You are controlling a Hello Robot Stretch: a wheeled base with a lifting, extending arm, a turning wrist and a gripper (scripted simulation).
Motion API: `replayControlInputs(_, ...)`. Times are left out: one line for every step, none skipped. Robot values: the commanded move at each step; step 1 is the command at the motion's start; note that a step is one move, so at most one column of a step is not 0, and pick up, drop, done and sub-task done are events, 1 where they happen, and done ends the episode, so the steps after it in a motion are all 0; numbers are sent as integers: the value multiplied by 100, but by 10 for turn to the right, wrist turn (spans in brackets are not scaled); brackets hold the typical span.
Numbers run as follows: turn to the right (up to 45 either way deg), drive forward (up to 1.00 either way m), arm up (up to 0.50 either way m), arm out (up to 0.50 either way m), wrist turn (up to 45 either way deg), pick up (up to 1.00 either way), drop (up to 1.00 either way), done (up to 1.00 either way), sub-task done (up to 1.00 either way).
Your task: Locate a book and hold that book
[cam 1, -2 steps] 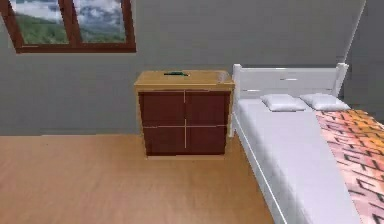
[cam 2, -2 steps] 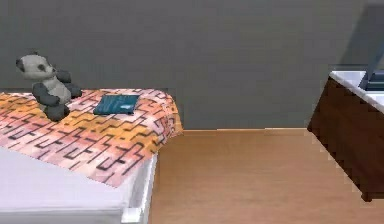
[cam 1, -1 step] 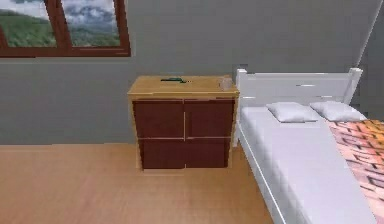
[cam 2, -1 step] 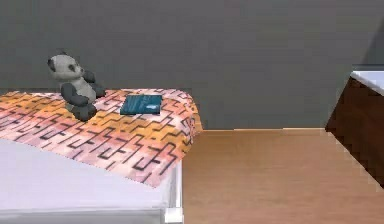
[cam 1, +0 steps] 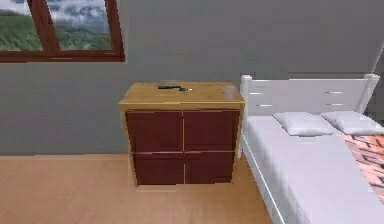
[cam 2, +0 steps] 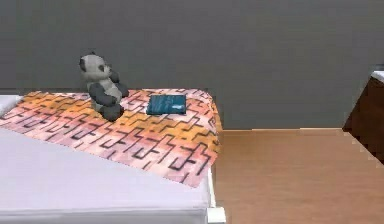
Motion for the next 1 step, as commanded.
replayControlInputs(-450, 0, 0, 0, 0, 0, 0, 0, 0)
